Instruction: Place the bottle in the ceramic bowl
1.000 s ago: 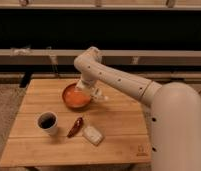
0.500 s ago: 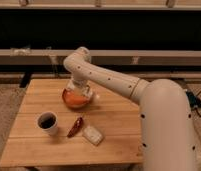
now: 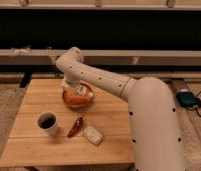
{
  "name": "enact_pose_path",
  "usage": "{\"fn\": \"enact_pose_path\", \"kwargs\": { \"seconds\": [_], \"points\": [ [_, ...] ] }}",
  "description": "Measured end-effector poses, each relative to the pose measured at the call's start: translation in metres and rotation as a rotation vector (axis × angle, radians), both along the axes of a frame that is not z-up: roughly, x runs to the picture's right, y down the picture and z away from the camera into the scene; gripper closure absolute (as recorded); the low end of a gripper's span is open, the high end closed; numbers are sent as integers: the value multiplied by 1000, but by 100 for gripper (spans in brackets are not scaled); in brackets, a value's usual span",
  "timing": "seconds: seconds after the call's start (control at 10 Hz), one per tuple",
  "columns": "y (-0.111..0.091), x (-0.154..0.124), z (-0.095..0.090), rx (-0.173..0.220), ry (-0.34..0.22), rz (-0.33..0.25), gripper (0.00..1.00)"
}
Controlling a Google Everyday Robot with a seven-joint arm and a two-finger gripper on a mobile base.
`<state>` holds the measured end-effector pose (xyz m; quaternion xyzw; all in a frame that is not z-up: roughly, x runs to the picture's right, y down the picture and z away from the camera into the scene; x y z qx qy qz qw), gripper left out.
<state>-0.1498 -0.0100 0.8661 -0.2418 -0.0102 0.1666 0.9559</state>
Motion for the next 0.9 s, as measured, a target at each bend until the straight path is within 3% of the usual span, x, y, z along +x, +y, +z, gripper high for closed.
{"fn": "enact_pose_path", "kwargs": {
  "seconds": [0.3,0.9],
  "points": [
    [-14,13,14,10,27,38,20],
    [-19,20,11,9,41,50,20]
  ]
}}
